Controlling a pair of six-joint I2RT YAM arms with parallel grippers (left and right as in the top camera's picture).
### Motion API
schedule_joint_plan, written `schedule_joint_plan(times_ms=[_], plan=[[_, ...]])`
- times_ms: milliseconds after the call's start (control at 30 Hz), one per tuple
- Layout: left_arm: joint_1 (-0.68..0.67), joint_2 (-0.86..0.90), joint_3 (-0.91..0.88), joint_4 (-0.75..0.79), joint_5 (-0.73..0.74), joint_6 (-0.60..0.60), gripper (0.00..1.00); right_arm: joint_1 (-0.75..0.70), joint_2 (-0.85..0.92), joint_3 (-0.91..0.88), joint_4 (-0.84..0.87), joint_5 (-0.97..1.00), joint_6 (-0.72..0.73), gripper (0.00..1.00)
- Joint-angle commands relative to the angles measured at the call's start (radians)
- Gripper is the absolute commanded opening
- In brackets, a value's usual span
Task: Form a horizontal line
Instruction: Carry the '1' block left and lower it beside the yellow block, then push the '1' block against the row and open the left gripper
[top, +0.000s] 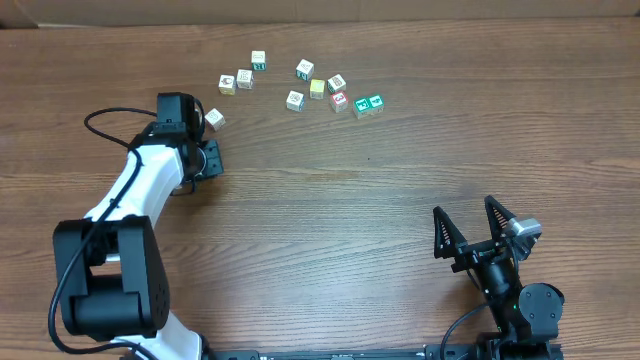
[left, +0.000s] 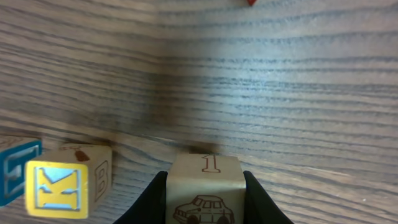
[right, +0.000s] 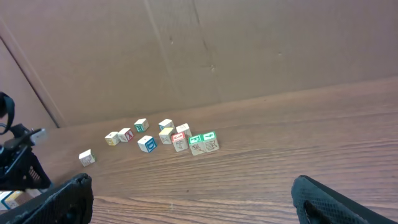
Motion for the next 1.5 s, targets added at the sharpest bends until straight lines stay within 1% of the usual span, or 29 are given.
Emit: schedule_joint_plan(times_ms=[0,233,367,500,733,1467], plan=[[0.007,0.033,-0.006,-0.008,-0.011,0.036,0.15,0.003,-0.004,-0.01,0.005,-0.005,-0.003,1.0],[0.008,0.033,-0.006,-0.014,-0.071,0.041,0.17,0.003,-0.004,-0.01,0.005,-0.005,-0.003,1.0],[0.008,0.034,-0.006,-0.014,-0.067,0.082,0.18,0.003,-0.004,-0.01,0.005,-0.005,-0.003,1.0],[0.017,0.034,-0.006,-0.015,-0.067,0.094,0.18,0.003,-0.004,-0.01,0.005,-0.005,-0.003,1.0],[0.038,0.034,-0.006,-0.017,-0.066,0.097,0.18,0.003,-0.004,-0.01,0.005,-0.005,-0.003,1.0],[0.042,0.034,-0.029,0.006,-0.068,0.105,0.18,0.003,-0.004,-0.01,0.005,-0.005,-0.003,1.0]])
